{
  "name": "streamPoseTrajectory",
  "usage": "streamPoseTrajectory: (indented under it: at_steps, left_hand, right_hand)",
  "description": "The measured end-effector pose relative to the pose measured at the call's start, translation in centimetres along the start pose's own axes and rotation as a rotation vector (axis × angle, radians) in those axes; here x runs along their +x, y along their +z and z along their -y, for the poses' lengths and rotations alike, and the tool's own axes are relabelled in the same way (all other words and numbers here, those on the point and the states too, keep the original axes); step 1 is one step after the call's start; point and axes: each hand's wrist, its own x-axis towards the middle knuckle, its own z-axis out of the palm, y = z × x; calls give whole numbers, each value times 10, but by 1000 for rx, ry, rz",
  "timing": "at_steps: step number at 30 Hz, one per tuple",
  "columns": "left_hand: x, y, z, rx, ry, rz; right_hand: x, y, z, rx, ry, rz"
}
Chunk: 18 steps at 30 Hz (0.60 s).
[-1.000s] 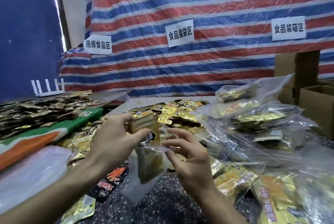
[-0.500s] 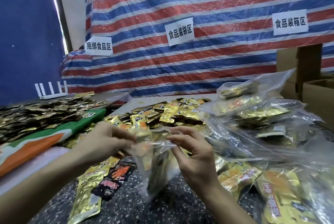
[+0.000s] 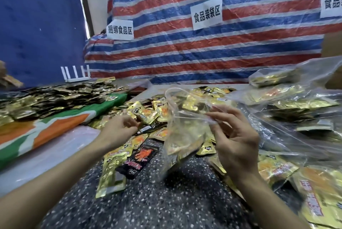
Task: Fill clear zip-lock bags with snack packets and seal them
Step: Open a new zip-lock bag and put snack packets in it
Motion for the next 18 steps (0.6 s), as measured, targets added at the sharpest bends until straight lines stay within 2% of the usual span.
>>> streamPoseTrajectory:
  at_steps: [4, 7, 12, 18]
  left_hand:
    - [18, 21, 50, 236, -204, 31]
    - [33, 34, 70, 406, -280, 11]
    - [68, 58, 73, 599, -257, -80]
    - [78, 72, 75, 589, -168, -146]
  right_hand:
    - [-1, 0, 1, -24, -19, 7]
    - [-1, 0, 1, -27, -10, -1]
    - [-3, 2, 1, -53, -34, 3]
    - [-3, 5, 1, -37, -39, 22]
